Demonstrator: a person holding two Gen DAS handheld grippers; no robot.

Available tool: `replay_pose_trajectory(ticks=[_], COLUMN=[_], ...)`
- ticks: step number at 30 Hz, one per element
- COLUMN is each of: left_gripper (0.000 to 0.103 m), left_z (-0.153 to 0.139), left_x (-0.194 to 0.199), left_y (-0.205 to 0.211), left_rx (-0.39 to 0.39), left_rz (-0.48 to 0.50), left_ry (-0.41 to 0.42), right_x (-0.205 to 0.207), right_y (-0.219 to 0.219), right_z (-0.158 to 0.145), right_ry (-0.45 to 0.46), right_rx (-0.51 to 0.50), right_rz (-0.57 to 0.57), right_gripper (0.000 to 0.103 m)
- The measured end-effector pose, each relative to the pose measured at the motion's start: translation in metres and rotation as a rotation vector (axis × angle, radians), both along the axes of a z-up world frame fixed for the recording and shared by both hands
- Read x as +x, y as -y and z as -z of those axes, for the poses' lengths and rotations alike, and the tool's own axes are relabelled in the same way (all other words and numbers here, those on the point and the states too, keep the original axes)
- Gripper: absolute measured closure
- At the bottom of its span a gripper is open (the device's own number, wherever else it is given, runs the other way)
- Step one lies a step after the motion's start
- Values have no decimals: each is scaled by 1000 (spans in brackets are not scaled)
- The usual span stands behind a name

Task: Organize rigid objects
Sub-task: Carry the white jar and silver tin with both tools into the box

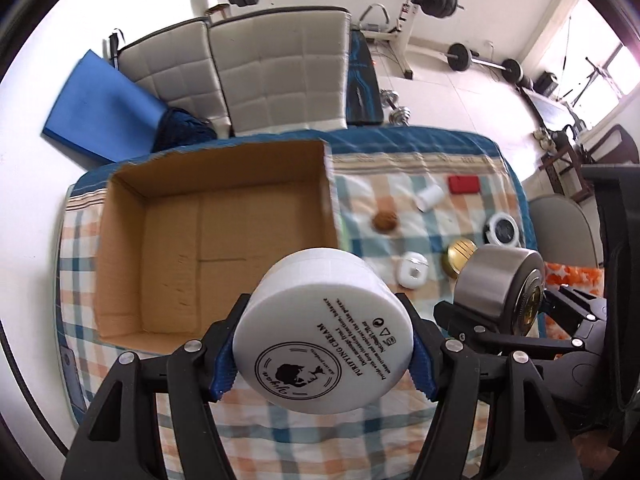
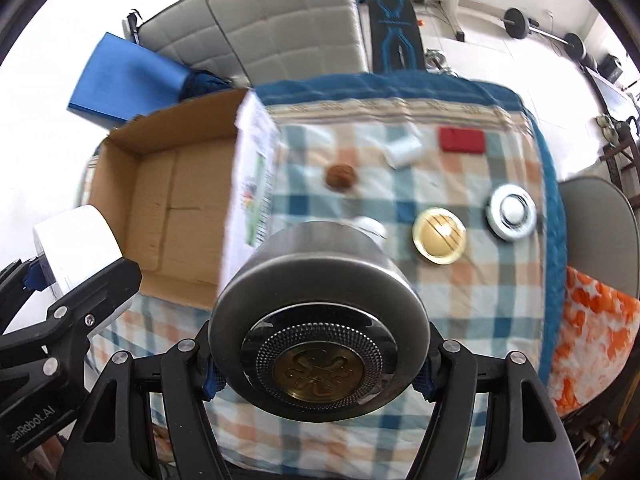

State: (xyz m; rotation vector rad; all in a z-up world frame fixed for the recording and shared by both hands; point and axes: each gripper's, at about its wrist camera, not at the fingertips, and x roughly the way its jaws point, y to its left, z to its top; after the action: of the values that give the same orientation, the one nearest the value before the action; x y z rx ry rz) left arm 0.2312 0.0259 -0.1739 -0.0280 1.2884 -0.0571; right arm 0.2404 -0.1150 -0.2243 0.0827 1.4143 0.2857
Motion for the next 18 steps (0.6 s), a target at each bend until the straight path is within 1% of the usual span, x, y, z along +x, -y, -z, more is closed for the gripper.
replay_pose_trajectory(ticks=[4, 8, 10, 13, 18], left_gripper=[37, 37, 37, 37, 37], left_z=[4, 22, 40, 72, 123], left_x=[21, 48, 66, 92, 124], left_y=[-54, -110, -135, -162, -179], left_rx=[3, -30, -72, -111, -146], left_rz=[-28, -50, -65, -81, -74], left_ry=[-9, -68, -115, -179, -262], right_x=[25, 54, 67, 88, 118], right_y=[-60, -112, -135, -163, -188], right_z=[3, 18, 31, 55, 99], right_ry=[5, -9, -17, -45, -93], right_rx=[5, 11, 8, -1, -42], right_rz=[-27, -34, -36, -31, -29], right_gripper=[31, 31, 31, 31, 31])
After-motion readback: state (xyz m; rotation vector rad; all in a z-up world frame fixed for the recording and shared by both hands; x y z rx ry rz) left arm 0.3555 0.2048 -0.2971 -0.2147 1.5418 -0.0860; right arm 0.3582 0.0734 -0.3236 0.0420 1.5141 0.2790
